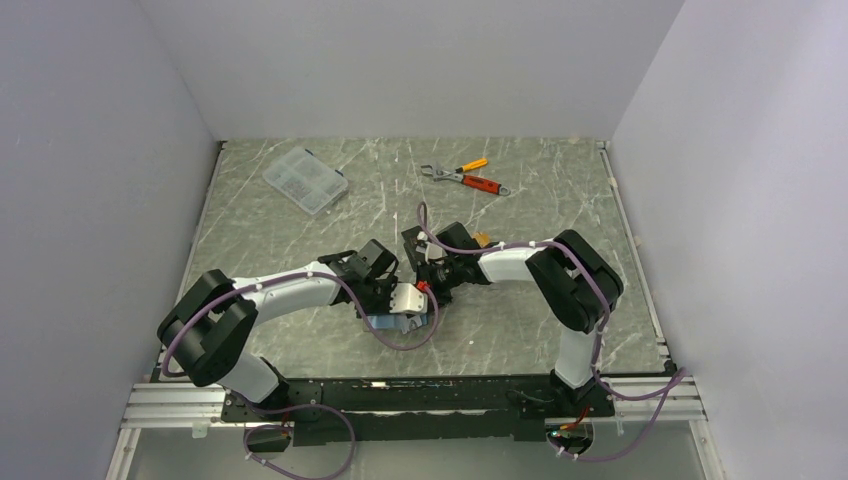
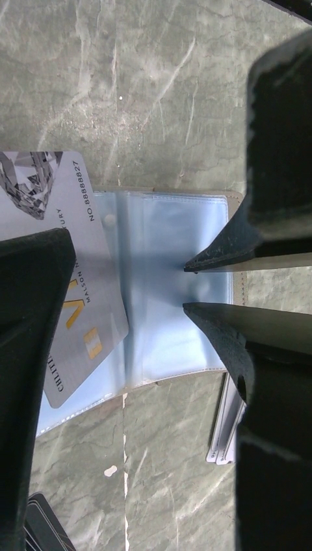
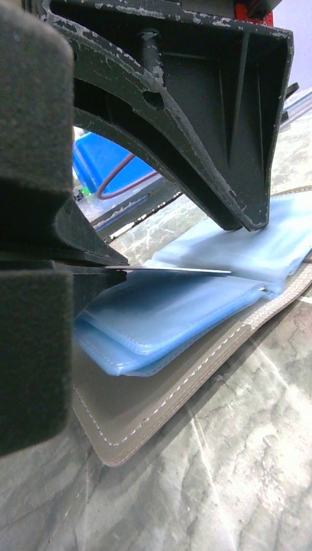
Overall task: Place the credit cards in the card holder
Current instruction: Insert the credit card into the card holder.
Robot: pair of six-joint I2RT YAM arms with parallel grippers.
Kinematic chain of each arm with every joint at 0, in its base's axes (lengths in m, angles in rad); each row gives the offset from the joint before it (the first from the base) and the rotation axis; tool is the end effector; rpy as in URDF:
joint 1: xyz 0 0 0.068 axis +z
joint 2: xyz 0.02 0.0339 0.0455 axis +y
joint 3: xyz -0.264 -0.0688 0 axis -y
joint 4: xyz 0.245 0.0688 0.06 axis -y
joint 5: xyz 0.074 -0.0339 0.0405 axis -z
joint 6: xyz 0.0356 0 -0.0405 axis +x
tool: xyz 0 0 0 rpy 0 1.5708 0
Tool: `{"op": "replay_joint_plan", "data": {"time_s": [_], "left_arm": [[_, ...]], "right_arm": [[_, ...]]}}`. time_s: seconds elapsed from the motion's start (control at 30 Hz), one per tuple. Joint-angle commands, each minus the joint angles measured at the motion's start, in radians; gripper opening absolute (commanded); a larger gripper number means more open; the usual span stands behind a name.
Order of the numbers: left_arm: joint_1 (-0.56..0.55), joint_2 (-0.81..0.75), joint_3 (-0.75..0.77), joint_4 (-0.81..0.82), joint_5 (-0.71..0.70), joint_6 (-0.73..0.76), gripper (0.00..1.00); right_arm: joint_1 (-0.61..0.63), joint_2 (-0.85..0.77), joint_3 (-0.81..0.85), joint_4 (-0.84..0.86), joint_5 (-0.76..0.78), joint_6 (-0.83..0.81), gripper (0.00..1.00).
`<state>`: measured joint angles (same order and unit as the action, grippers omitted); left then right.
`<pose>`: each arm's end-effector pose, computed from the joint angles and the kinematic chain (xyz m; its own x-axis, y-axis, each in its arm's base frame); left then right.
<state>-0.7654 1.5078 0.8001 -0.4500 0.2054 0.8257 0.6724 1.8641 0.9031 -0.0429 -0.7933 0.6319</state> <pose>0.1913 -0.1939 0.1636 0.0941 0.9074 -0.4095 0.9854 -0.0262 0.1684 0.2494 0.2310 0.1163 -0.9675 -0.2406 -0.0782 -0.2043 0.5608 0.8023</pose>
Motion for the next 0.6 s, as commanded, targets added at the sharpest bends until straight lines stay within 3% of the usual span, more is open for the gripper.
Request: {"op": "replay_joint_plan", "data": {"time_s": [0.0, 0.57], "left_arm": [[0.003, 0.014, -0.044, -0.029, -0.063, 0.020, 0.29], [-0.002, -0.021, -0.059, -0.040, -0.090, 0.018, 0.24]], "right_arm": [[0.004, 0.000, 0.021, 0.037, -0.020, -0.018, 0.00], [0.004, -0.044, -0.028, 0.096, -0.050, -0.019, 0.00]]}}
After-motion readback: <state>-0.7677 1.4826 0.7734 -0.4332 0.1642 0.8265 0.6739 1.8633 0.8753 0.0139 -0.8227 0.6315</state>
